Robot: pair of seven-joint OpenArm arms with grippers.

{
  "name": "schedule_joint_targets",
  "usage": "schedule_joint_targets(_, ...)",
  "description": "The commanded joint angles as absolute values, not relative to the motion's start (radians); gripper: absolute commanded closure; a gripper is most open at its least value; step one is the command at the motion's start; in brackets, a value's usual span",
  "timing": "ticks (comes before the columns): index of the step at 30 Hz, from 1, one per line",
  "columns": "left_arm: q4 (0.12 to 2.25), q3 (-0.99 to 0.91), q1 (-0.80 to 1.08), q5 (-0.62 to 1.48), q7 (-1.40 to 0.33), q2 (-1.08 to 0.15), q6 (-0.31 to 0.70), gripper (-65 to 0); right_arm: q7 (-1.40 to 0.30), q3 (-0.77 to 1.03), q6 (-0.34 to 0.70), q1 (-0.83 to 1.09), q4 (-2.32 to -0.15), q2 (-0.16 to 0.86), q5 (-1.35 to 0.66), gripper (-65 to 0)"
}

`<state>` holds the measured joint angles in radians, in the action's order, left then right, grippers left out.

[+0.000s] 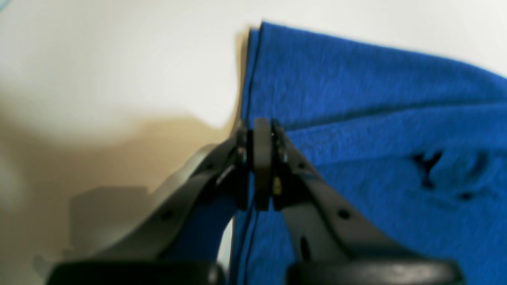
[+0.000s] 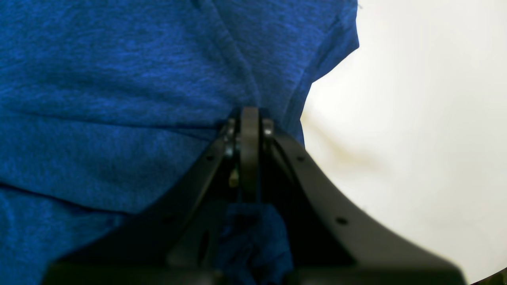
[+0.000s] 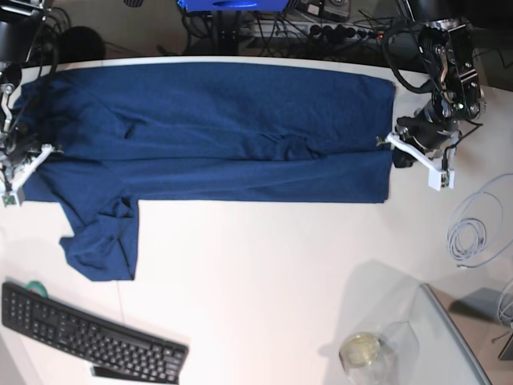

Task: Layout the t-shirt on the table in an organized manner, then fold the t-shirt properly
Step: 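Lower the folded edge onto the shirt and open both grippers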

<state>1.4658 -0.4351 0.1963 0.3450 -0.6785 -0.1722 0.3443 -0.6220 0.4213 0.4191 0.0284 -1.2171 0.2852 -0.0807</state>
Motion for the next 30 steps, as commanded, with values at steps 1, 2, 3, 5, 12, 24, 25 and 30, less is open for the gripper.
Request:
schedule_joint_targets(1,1.481,-0.437,0.196,0.352,-0.661,-0.186,0.348,0.0,-0.608,0.429,0.418,0.015,-1.224,0.306,-0.082,0.0)
schedule_joint_targets(2,1.481,-0.437,0.2,0.354,-0.661,-0.186,0.348,0.0,-0.608,0.429,0.418,0.015,-1.213,0.306,-0.082,0.0)
schedule_joint_targets(3,1.481,-0.437,0.202,0.354,-0.661,-0.186,0.348,0.0,-0.608,0.429,0.418,0.013,-1.199,0.311,-0.081,0.0)
schedule_joint_targets(5,1.481,-0.437,0.202,0.352,-0.661,-0.186,0.348,0.0,-0.608,0.427,0.418,0.012,-1.187,0.312,-0.081,0.0)
schedule_joint_targets(12,1.481,-0.437,0.196,0.352,-0.661,-0.185,0.348,0.0,-0.607,0.427,0.418,0.012,-1.182,0.309,-0.081,0.0)
schedule_joint_targets(24,1.481,-0.437,0.197,0.355,-0.661,-0.185,0.348,0.0,-0.604,0.427,0.418,0.007,-1.208,0.308,-0.085,-20.7)
schedule_joint_targets(25,1.483,-0.437,0.199,0.355,-0.661,-0.185,0.348,0.0,-0.604,0.427,0.418,0.01,-1.222,0.308,-0.085,-23.9)
schedule_joint_targets(30,1.492,-0.437,0.206,0.355,-0.661,-0.185,0.348,-16.1,-0.607,0.429,0.418,0.012,-1.293,0.305,-0.085,-30.9)
